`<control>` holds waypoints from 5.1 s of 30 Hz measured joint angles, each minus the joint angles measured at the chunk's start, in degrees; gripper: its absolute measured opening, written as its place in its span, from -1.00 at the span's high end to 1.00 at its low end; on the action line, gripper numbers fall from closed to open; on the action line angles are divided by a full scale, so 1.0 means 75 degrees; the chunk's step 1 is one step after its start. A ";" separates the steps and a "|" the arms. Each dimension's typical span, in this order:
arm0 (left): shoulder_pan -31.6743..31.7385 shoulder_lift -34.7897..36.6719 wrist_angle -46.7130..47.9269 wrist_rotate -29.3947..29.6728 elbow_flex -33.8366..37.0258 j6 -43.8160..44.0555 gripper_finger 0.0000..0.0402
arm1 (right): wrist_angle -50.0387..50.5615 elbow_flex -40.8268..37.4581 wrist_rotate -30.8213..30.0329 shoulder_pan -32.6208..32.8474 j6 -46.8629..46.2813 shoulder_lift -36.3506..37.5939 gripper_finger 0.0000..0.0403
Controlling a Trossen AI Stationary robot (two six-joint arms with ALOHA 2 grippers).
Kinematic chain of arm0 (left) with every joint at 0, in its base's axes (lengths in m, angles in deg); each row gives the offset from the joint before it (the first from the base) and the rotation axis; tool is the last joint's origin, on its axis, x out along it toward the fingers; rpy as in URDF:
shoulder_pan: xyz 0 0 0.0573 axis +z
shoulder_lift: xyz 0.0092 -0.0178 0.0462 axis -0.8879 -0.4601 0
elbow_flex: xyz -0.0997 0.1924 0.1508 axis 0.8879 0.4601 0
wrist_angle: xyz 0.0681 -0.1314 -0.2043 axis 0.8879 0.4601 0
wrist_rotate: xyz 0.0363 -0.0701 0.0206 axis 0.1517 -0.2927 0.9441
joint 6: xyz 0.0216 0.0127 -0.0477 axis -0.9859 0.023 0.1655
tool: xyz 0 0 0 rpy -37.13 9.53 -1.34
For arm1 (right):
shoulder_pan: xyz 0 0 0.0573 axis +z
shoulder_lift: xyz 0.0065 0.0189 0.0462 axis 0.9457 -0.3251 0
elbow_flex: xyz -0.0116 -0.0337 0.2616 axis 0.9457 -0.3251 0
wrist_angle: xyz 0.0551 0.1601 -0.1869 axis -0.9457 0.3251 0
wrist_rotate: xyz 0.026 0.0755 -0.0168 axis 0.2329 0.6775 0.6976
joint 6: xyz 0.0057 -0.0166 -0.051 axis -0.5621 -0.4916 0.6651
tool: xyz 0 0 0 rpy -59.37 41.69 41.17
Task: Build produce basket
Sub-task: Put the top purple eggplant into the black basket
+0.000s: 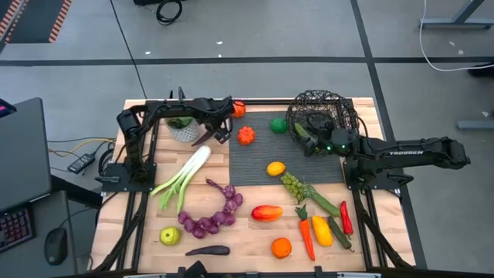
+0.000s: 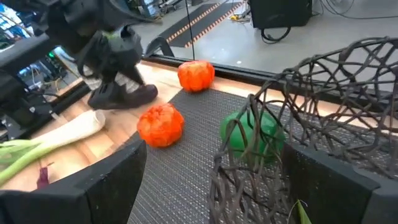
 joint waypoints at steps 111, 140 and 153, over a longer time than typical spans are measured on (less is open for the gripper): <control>-0.2969 0.3009 -0.1729 -0.0366 -0.0027 -0.0318 0.14 | -0.6813 0.1066 -0.8397 0.2380 0.8522 -0.4384 0.56; -0.3631 0.2941 -0.3234 0.0439 0.1078 -0.0595 0.14 | -0.7403 -0.0052 -0.5861 0.0783 0.7332 -0.3847 0.54; -0.2953 0.2933 -0.3200 0.0437 0.1078 -0.1300 0.14 | -0.5803 0.0191 0.0382 -0.1929 0.5997 -0.3821 0.54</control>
